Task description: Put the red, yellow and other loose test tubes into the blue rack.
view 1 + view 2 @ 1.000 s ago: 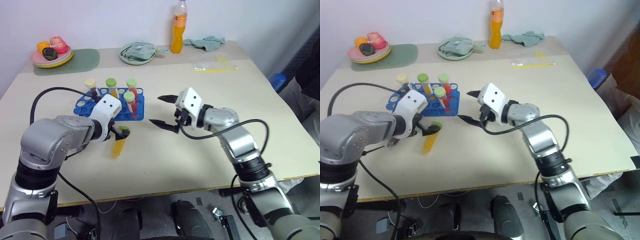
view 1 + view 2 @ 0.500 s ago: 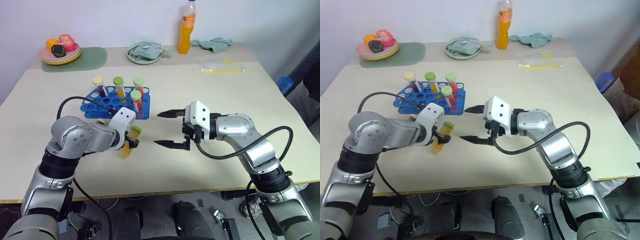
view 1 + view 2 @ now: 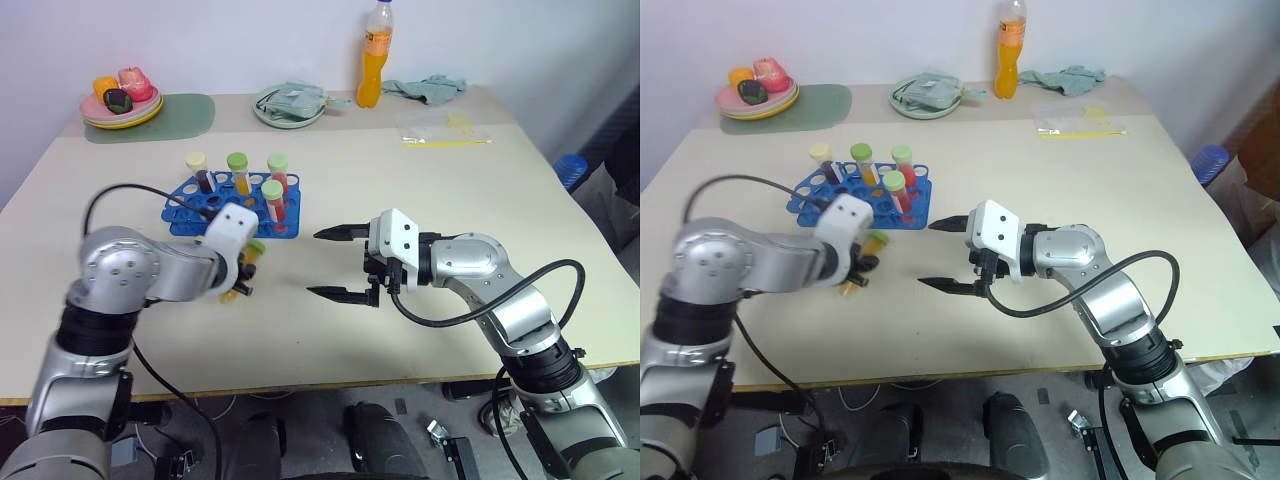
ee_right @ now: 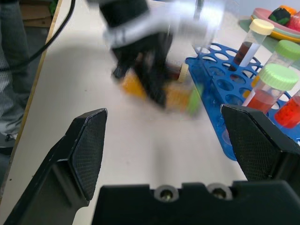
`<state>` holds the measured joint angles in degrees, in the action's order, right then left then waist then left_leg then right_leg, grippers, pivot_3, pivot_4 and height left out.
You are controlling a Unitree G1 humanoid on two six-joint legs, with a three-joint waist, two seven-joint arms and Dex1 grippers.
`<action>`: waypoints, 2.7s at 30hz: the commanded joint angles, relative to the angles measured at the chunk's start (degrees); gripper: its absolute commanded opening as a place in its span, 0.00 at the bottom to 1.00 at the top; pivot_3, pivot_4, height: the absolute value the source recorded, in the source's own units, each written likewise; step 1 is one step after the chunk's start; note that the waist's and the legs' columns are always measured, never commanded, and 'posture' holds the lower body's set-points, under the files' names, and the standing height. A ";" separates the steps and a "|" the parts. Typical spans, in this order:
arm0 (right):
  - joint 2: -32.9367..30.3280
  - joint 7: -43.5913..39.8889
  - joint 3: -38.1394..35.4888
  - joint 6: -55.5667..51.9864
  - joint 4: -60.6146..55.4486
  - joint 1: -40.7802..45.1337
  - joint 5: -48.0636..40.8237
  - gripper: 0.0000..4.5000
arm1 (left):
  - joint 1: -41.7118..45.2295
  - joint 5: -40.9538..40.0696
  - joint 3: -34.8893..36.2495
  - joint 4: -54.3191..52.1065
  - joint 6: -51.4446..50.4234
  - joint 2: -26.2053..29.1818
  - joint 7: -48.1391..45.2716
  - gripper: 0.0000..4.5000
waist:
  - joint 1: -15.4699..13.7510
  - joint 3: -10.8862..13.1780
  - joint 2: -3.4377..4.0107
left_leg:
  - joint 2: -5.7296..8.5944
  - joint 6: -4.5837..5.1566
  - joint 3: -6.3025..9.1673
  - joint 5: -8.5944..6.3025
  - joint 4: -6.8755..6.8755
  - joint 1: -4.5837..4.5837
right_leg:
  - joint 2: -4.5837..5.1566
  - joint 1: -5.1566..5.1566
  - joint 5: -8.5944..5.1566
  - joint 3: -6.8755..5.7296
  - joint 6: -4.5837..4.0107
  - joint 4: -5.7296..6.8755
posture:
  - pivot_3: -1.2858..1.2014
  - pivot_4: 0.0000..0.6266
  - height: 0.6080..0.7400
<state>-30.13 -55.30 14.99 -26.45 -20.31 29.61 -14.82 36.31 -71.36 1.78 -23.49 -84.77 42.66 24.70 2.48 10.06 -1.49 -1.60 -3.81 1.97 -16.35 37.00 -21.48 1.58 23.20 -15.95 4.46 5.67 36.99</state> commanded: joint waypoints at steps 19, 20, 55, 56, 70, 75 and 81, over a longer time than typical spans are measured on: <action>7.60 12.93 2.56 -1.48 -1.37 -3.50 4.06 0.96 | -8.54 63.62 -5.92 32.25 94.94 -25.97 -23.59 0.27 | -1.75 -0.02 0.00 | -0.08 0.15 -0.05 -0.04 0.01 -0.14 | -0.06 -0.25 0.27 -0.09 0.01 -0.80 | 0.52 0.24 1.00; 7.44 13.08 2.39 -1.54 -1.48 -3.48 4.05 0.96 | -7.92 64.19 -5.81 34.25 96.24 -26.68 -24.22 0.27 | -1.71 -0.02 0.00 | -0.09 0.15 -0.05 -0.04 0.01 -0.12 | -0.07 -0.27 0.27 -0.10 0.02 -0.79 | 0.52 0.24 1.00; 5.91 14.50 0.52 -3.02 -3.68 -4.13 3.78 0.96 | -2.21 65.33 2.61 62.48 118.61 -34.77 -35.45 0.27 | -1.80 -0.03 0.00 | -0.06 0.20 0.02 -0.07 0.06 -0.07 | -0.06 -0.43 0.36 -0.16 0.17 -0.80 | 0.52 0.24 1.00; 5.90 14.52 0.53 -3.01 -3.70 -4.14 3.78 0.96 | -2.33 65.27 2.73 62.51 118.66 -34.85 -35.69 0.27 | -1.79 -0.03 0.00 | -0.06 0.20 0.02 -0.07 0.05 -0.07 | -0.06 -0.43 0.36 -0.16 0.17 -0.80 | 0.52 0.24 1.00; 5.18 13.62 -1.96 -2.81 -2.22 -2.67 2.44 0.96 | -15.56 56.73 6.24 27.72 97.12 -27.22 -40.10 0.99 | -1.31 -0.03 0.01 | -0.15 0.20 0.02 -0.07 0.03 0.00 | -0.09 -0.41 0.36 -0.15 0.16 -0.66 | 0.52 0.24 1.00; 3.12 11.48 -3.98 -2.00 -1.06 -3.03 1.18 0.96 | -25.50 42.89 14.24 6.28 68.36 -14.32 -40.53 0.99 | -1.27 -0.01 0.02 | -0.19 0.21 0.02 -0.07 0.03 0.02 | -0.08 -0.42 0.35 -0.16 0.15 -0.65 | 0.52 0.24 1.00; 2.96 9.86 -4.20 -0.55 1.74 -1.90 0.99 0.96 | -25.82 36.51 17.35 -0.19 32.05 2.71 -36.75 0.99 | -1.50 0.02 0.01 | -0.17 0.22 0.03 -0.08 0.06 0.05 | -0.10 -0.46 0.33 -0.17 0.13 -0.68 | 0.52 0.24 1.00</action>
<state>-27.30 -45.00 11.94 -28.34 -18.23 26.17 -12.77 8.70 -33.32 19.86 -20.94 -43.18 42.72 -13.00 0.98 10.08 -1.48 -1.77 -3.59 2.01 -16.43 37.09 -21.44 1.47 22.74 -15.62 4.29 5.80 36.30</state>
